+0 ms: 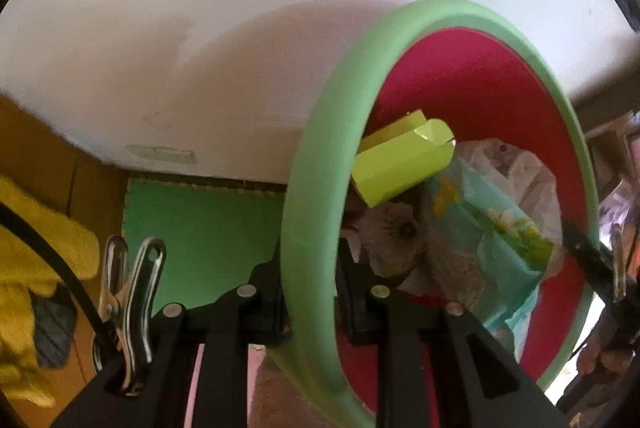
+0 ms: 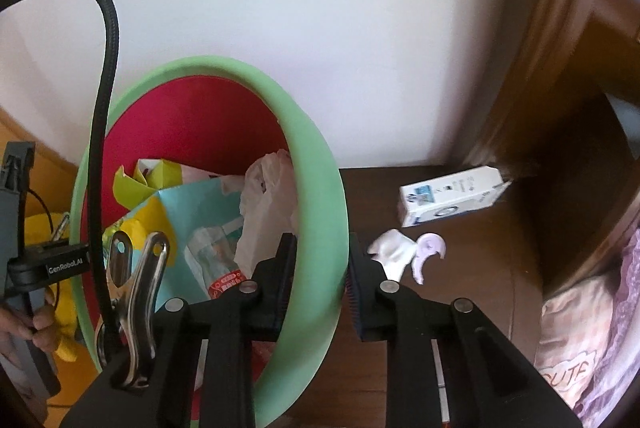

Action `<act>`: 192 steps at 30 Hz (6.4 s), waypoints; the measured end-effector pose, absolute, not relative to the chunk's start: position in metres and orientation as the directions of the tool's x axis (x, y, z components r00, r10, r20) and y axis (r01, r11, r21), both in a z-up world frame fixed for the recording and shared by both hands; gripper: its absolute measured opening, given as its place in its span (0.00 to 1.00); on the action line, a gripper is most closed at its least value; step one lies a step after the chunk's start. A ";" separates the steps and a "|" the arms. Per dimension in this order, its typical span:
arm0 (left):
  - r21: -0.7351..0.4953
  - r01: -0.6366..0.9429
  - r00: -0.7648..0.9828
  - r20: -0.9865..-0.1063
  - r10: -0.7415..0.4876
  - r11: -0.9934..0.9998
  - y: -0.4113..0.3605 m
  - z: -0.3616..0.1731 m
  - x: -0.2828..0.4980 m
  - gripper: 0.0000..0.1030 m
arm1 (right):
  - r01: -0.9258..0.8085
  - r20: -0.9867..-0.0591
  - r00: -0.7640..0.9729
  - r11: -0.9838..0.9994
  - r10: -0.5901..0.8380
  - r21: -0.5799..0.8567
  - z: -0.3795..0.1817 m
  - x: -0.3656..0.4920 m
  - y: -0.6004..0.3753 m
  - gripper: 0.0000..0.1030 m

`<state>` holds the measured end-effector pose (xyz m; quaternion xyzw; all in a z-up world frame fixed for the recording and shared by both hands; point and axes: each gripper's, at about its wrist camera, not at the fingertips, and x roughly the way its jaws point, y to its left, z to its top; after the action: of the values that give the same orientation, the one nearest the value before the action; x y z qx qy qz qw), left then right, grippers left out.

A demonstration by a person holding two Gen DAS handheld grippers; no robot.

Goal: Collect trash

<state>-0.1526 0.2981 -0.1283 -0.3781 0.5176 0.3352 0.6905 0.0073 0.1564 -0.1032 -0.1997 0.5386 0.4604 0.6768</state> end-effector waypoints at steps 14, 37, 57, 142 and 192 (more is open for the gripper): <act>-0.105 -0.975 0.146 -0.967 0.207 0.198 0.279 -0.105 -0.314 0.21 | -0.935 -0.889 -0.187 0.203 0.418 0.292 -0.105 -0.112 0.204 0.24; -0.090 -0.918 0.131 -0.988 0.082 0.385 0.371 -0.250 -0.451 0.21 | -0.873 -0.932 -0.125 0.409 0.341 0.267 -0.235 -0.277 0.237 0.24; -0.156 -0.910 0.193 -0.979 0.058 0.385 0.415 -0.504 -0.433 0.21 | -0.843 -0.958 0.018 0.519 0.285 0.139 -0.470 -0.290 0.238 0.24; -0.214 -0.743 0.267 -0.964 -0.012 0.634 0.266 -0.217 -0.263 0.30 | -0.791 -0.895 0.133 0.590 0.425 0.163 -0.222 -0.233 0.111 0.51; -0.243 -0.511 0.227 -0.963 -0.143 0.825 0.181 -0.219 0.042 0.42 | -0.545 -0.946 0.155 0.823 0.285 0.159 -0.184 0.004 -0.005 0.51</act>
<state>0.0419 0.1811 -0.2191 -0.2684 0.6089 0.1247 0.7360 0.0041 -0.0047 -0.1841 -0.1107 0.5884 0.2761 0.7518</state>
